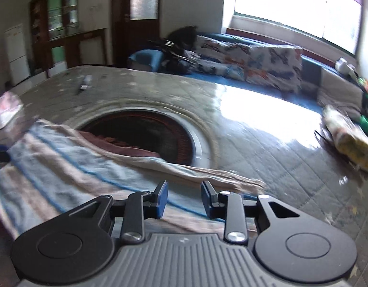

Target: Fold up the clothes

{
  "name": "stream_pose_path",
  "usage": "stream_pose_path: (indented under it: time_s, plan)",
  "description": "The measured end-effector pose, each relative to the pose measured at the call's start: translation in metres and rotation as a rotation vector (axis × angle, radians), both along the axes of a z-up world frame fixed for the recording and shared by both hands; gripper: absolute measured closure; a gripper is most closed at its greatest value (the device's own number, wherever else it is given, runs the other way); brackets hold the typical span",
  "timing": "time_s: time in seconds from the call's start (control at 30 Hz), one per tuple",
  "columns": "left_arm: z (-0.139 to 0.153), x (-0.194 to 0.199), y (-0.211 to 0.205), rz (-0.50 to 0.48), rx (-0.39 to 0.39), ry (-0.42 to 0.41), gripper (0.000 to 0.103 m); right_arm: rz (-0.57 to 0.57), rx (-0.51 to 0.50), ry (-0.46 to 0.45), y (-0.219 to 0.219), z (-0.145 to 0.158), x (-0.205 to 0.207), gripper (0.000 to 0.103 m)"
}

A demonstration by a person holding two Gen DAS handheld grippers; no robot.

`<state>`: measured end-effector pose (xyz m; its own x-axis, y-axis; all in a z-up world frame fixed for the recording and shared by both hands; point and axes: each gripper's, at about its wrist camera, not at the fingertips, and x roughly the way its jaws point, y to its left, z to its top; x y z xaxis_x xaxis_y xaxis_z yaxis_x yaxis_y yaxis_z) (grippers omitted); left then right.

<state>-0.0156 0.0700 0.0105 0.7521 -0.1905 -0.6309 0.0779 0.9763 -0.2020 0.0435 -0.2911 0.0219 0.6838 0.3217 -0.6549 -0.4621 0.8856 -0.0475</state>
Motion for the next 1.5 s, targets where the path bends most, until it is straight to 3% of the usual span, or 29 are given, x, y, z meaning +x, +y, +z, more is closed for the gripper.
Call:
stream_pose_path:
  time_s: [0.17, 0.4, 0.73, 1.03, 1.13, 1.2, 1.3, 1.43, 1.5]
  plan:
    - [-0.002, 0.002, 0.001, -0.021, -0.035, 0.019, 0.061, 0.128, -0.006, -0.023, 0.035, 0.015, -0.024, 0.072]
    - [0.003, 0.003, 0.006, -0.029, -0.083, 0.016, 0.091, 0.333, -0.033, -0.037, 0.088, 0.026, -0.06, 0.072]
    - [0.035, 0.009, 0.003, -0.074, -0.131, -0.016, 0.094, 0.574, -0.034, 0.0, 0.159, 0.018, -0.1, 0.065]
    - [0.05, 0.02, -0.014, -0.122, -0.163, -0.044, 0.094, 0.641, -0.085, -0.075, 0.2, 0.005, -0.122, 0.054]
    - [0.051, 0.021, -0.016, -0.126, -0.166, -0.044, 0.094, 0.604, -0.125, -0.14, 0.207, 0.0, -0.126, 0.057]
    - [0.052, 0.021, -0.016, -0.124, -0.171, -0.046, 0.095, 0.587, -0.122, -0.153, 0.204, 0.0, -0.126, 0.083]
    - [0.054, 0.019, -0.016, -0.121, -0.183, -0.056, 0.096, 0.623, -0.049, -0.074, 0.194, 0.005, -0.123, 0.083]
    - [0.053, 0.014, -0.014, -0.112, -0.18, -0.061, 0.096, 0.594, -0.062, -0.099, 0.183, 0.006, -0.125, 0.083]
    - [0.049, 0.011, -0.008, -0.084, -0.166, -0.056, 0.096, 0.595, -0.046, -0.057, 0.182, 0.003, -0.122, 0.083]
